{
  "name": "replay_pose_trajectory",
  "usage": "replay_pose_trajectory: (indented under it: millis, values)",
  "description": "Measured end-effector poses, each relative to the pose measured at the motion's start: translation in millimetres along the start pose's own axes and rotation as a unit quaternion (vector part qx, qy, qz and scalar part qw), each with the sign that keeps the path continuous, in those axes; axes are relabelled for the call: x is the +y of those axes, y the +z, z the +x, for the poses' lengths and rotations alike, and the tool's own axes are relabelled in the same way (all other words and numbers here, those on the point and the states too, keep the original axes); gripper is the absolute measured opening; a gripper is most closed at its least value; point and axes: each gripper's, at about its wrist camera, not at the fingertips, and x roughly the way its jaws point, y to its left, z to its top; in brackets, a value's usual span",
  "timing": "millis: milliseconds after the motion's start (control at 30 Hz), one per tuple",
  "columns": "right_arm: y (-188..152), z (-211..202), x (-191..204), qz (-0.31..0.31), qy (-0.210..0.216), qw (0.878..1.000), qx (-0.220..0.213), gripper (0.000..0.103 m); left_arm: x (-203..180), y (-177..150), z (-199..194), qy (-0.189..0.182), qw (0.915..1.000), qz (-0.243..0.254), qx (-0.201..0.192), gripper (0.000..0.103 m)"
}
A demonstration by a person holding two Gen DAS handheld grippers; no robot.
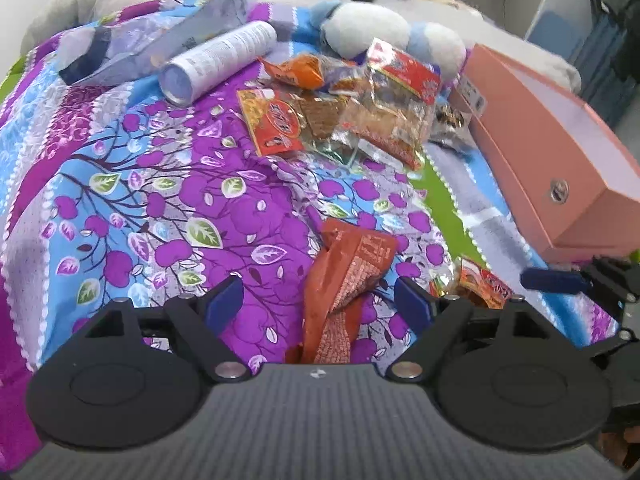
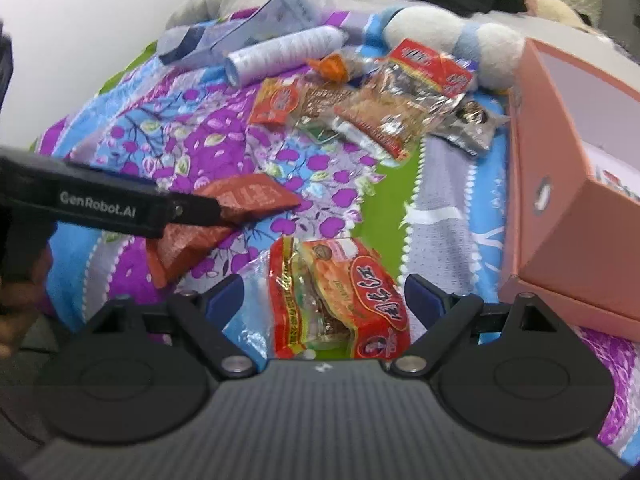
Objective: Organize snacks
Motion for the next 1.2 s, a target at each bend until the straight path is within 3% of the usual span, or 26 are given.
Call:
replay_pose_trajectory:
  millis: [233,367,467,533,600,767,1067,1200]
  values:
    - [-1.3,24.7,-4.4,-0.017,-0.019,0.999,0.025,0.089,-9.1,5.1,9.3,0.002,0.9992,0.037,0.015,0.086]
    - [-4.3,29.6,-11.3,0.006,-0.002,1.0,0.026,0.088,-15.1,3.2,11.5,-0.011,0.9986,0.051,0.014,0.086]
    - [-6.5,29.2,-11.8,0.009,0.007,1.0,0.023,0.082,-19.1,2.1,13.0,-0.012,0.9983,0.056,0.009,0.084]
    - [-6.8,27.5,-12.5,0.012,0.0,1.0,0.019,0.072,-20.5,2.0,14.9,-0.014,0.9983,0.057,0.009,0.083]
    - [-5.9,26.1,-16.0,0.021,-0.009,1.0,0.018,0.062,-22.9,1.3,17.7,-0.012,0.9982,0.058,0.012,0.072]
    - [-7.0,21.1,-19.1,0.027,-0.007,1.0,0.013,0.056,-23.0,-1.3,22.9,0.018,0.9983,0.052,0.021,0.05]
    - [-11.2,6.4,-26.3,0.073,-0.013,0.997,0.003,0.047,-19.4,-1.0,8.3,0.002,0.9997,0.018,0.017,0.049]
    - [-10.3,-3.3,-27.2,0.072,-0.026,0.997,-0.002,0.043,-28.0,3.2,-2.4,0.001,0.9999,0.011,0.003,0.044]
